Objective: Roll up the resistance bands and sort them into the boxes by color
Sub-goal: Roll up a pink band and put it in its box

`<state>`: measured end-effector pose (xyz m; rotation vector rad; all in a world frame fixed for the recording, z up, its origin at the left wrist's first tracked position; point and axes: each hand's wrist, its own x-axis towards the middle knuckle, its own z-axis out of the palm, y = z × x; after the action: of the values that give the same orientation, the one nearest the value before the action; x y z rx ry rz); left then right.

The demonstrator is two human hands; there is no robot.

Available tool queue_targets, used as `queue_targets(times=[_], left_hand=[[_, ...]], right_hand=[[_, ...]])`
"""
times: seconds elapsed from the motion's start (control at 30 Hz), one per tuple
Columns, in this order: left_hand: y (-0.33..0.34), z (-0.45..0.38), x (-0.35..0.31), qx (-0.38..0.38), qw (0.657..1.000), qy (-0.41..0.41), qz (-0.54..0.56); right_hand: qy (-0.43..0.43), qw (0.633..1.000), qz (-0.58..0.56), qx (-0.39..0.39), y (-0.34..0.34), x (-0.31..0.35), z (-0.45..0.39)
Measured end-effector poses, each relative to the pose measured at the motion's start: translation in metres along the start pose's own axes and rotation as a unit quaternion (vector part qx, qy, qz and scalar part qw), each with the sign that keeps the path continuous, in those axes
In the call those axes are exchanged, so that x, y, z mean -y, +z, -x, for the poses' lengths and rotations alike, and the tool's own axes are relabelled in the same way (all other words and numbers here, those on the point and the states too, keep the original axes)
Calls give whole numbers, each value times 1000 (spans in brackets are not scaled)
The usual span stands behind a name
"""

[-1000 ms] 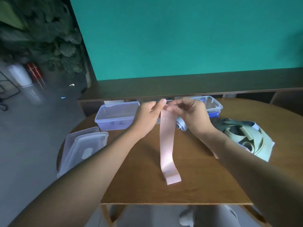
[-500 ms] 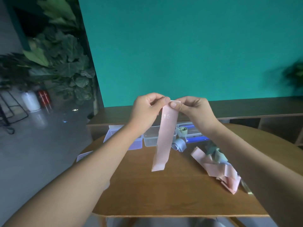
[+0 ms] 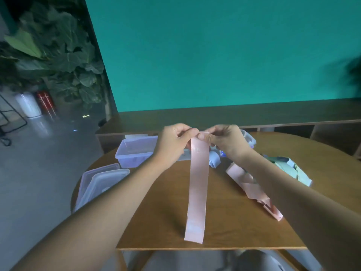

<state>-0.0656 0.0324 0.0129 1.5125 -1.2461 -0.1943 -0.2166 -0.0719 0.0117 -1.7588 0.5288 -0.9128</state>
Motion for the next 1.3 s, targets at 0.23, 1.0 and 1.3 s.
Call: queue_targets(times=[0.23,1.0,1.3], left_hand=[[52,2,113,8,995,-73,-65],[83,2,236,-37,980,-79,-180],[60,80,201,-3,986,-80,-145]], right_hand=[[111,991,78,15,11,-114,-17],[71,949,291,-100,55,-229,-65],[31,926,371,-62,46,-217,42]])
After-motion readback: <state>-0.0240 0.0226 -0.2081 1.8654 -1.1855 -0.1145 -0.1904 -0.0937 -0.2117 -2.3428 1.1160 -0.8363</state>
